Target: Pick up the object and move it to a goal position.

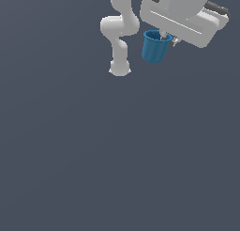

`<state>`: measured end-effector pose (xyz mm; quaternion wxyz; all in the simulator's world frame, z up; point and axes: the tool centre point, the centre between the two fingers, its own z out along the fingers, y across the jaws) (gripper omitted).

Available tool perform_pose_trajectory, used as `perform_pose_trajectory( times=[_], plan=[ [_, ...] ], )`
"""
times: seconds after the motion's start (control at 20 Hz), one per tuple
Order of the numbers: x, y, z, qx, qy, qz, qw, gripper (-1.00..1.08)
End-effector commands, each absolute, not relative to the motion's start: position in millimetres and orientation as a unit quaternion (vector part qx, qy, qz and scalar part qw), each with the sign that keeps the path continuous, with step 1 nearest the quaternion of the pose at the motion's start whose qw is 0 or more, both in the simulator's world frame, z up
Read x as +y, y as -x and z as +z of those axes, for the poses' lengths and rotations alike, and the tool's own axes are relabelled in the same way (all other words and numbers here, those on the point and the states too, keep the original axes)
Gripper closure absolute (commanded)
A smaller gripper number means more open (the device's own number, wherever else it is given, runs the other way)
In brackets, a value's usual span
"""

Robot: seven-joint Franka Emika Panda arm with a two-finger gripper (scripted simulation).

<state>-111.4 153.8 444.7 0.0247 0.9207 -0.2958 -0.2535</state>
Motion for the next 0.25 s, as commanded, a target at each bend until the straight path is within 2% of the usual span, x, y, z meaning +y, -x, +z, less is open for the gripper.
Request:
perform_pose_trajectory(
  times=[0.0, 0.2],
  plan=[
    [154.0, 111.2, 445.9, -0.296, -0.921, -0.253, 0.024, 1.08],
    [153.4, 109.1, 442.0, -0.296, -0.921, -0.253, 0.024, 1.08]
  ],
)
